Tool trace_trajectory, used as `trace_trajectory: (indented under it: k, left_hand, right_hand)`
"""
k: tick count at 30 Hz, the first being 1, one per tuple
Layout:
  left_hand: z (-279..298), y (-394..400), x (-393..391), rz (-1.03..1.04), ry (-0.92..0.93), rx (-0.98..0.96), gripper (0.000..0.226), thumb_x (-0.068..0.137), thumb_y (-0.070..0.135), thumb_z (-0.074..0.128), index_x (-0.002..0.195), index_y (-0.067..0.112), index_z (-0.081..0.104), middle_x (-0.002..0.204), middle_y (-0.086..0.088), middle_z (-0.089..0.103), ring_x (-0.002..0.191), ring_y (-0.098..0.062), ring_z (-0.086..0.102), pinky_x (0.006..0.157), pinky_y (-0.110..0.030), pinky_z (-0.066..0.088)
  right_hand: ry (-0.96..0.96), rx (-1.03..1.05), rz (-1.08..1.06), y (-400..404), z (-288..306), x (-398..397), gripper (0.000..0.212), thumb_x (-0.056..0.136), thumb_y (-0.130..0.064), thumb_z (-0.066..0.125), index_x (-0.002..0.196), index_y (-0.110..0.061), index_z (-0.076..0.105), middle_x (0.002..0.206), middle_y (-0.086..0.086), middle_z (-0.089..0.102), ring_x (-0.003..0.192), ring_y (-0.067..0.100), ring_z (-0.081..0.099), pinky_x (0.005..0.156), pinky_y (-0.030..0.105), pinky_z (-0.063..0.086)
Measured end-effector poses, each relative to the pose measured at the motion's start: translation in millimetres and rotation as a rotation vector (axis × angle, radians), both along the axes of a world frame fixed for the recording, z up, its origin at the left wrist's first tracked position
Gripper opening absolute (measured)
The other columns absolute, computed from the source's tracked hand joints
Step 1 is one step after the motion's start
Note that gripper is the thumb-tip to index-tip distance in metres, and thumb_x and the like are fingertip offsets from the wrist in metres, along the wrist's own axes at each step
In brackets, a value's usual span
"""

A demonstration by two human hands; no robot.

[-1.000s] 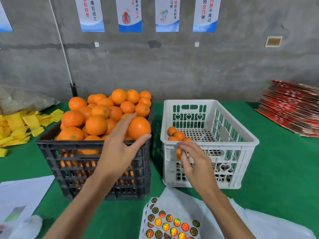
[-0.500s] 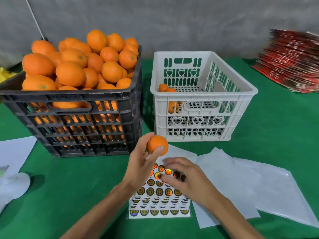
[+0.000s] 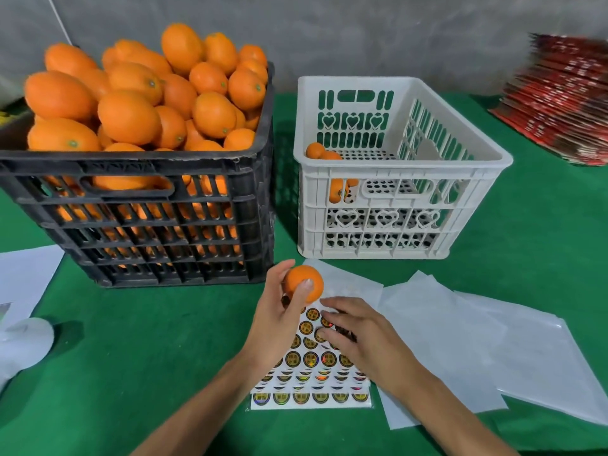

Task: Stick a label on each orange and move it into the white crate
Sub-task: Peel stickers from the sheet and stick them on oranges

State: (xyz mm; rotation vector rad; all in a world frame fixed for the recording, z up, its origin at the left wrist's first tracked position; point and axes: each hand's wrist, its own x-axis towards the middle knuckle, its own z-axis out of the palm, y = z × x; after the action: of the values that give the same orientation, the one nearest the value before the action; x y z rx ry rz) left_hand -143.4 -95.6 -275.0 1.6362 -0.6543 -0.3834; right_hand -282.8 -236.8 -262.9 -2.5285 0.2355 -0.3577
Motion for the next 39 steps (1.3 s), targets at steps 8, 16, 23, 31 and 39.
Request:
trace_trajectory:
  k: [8, 16, 23, 31, 39]
  left_hand:
    - [1.8, 2.0, -0.7, -0.006, -0.006, 0.003, 0.054, 0.094, 0.071, 0.055, 0.142, 0.048, 0.043, 0.132, 0.016, 0.056, 0.122, -0.007, 0.062, 0.106, -0.045, 0.054]
    - [6.4, 2.1, -3.3, -0.014, -0.021, 0.024, 0.061, 0.091, 0.075, 0.052, 0.143, 0.046, 0.042, 0.131, 0.020, 0.056, 0.123, -0.001, 0.059, 0.110, -0.038, 0.050]
    - [9.1, 2.3, -3.9, -0.025, -0.020, 0.060, 0.066, 0.090, 0.077, 0.049, 0.146, 0.044, 0.039, 0.134, 0.014, 0.057, 0.123, -0.001, 0.059, 0.111, -0.039, 0.049]
    - [16.7, 2.3, -4.1, -0.047, 0.033, 0.077, 0.054, 0.088, 0.080, 0.050, 0.138, 0.059, 0.044, 0.122, 0.031, 0.059, 0.119, -0.005, 0.065, 0.108, -0.044, 0.053]
    - [65.3, -7.9, -3.2, -0.052, 0.011, -0.063, 0.054, 0.097, 0.065, 0.055, 0.145, 0.042, 0.056, 0.139, 0.016, 0.064, 0.130, -0.008, 0.061, 0.108, -0.043, 0.054]
  right_hand:
    - [-0.036, 0.066, -0.006, -0.3, -5.3, -0.5, 0.057, 0.092, -0.056, 0.063, 0.131, -0.015, 0.071, 0.143, -0.015, 0.059, 0.136, -0.004, 0.042, 0.115, 0.020, 0.036]
    - [-0.147, -0.008, -0.034, 4.6, -3.6, 2.7, 0.046, 0.098, -0.050, 0.056, 0.119, -0.015, 0.076, 0.126, -0.010, 0.070, 0.121, -0.002, 0.053, 0.107, 0.011, 0.039]
    - [-0.161, 0.073, -0.067, 2.7, 0.0, 2.9, 0.016, 0.099, -0.025, 0.068, 0.108, -0.020, 0.081, 0.119, -0.016, 0.071, 0.117, -0.003, 0.055, 0.103, 0.012, 0.041]
    - [-0.341, 0.275, -0.453, -1.5, 29.5, 20.2, 0.016, 0.102, -0.016, 0.062, 0.095, -0.018, 0.076, 0.098, -0.014, 0.070, 0.091, 0.005, 0.066, 0.081, 0.025, 0.054]
    - [-0.465, 0.148, -0.344, 19.7, 66.7, 45.0, 0.022, 0.107, -0.018, 0.054, 0.117, -0.015, 0.074, 0.121, -0.009, 0.067, 0.112, 0.003, 0.063, 0.098, 0.035, 0.053]
